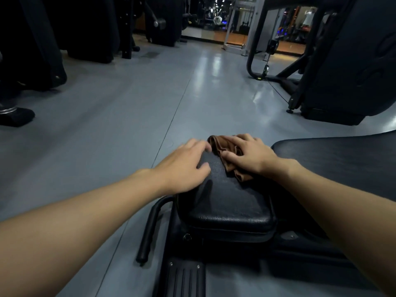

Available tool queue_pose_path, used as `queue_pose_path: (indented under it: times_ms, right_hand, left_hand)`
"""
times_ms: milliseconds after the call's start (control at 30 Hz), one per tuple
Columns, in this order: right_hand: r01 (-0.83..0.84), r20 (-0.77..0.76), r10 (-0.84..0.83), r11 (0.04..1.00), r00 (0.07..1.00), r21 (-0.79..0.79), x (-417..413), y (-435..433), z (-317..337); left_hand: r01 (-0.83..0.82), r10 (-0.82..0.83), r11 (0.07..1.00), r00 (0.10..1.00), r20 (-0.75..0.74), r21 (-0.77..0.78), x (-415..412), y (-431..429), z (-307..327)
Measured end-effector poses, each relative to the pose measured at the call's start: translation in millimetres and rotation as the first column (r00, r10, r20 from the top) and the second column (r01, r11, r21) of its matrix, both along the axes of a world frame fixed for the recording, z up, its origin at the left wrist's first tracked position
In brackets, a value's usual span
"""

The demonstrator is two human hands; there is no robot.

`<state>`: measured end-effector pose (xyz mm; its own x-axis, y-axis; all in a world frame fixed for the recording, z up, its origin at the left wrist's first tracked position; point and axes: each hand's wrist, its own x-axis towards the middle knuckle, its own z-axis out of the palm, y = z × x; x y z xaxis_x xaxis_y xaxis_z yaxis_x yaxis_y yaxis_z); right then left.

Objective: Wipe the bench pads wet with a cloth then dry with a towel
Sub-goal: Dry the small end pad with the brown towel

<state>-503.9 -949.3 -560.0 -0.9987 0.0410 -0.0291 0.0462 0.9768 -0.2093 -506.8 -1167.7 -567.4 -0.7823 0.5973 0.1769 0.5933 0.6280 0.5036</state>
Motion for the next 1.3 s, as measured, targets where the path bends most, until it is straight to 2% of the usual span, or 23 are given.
queue_pose_path:
  times_ms: [100,200,233,333,400,433,600,1067,1300]
  right_hand:
    - [-0.030,-0.058,0.024,0.995,0.998,-0.097,9.2,11.5,8.7]
    - [0.139,-0.158,-0.119,0.983,0.980,0.119,25.3,39.8,13.3]
    - [0.208,-0.128,-0.186,0.958,0.974,0.196,31.6,48.8,14.3]
    - [0.306,0.051,-0.330,0.915,0.943,0.264,43.2,62.0,8.2]
    - [0.311,0.063,-0.341,0.908,0.938,0.279,43.7,62.4,4.2]
    - [0.314,0.054,-0.344,0.903,0.938,0.294,41.9,61.9,3.3]
    - [0.363,0.044,-0.386,0.895,0.921,0.259,30.1,50.7,4.5]
    - [0.331,0.059,-0.369,0.884,0.928,0.331,33.1,46.8,2.9]
    - [0.311,0.060,-0.347,0.894,0.936,0.324,31.5,49.2,-0.4]
  left_hand:
    - [0.001,0.000,0.999,1.000,-0.006,0.052,-33.0,33.7,23.3]
    - [0.093,-0.094,0.995,0.995,0.030,0.036,-57.5,78.3,41.4]
    - [0.143,-0.143,0.990,0.988,0.053,0.006,-61.7,92.8,42.5]
    - [0.284,-0.277,0.934,0.959,0.060,-0.216,-63.0,126.7,23.8]
    - [0.260,-0.294,0.887,0.955,-0.033,-0.381,-62.3,135.0,3.5]
    - [0.227,-0.278,0.886,0.958,-0.073,-0.405,-63.4,136.5,-3.3]
    - [0.184,-0.223,0.899,0.973,-0.054,-0.396,-75.5,145.2,-4.5]
    - [0.135,-0.118,0.900,0.991,0.065,-0.416,-100.9,114.1,-8.5]
    - [0.119,-0.116,0.912,0.993,0.030,-0.393,-104.7,126.7,-4.9]
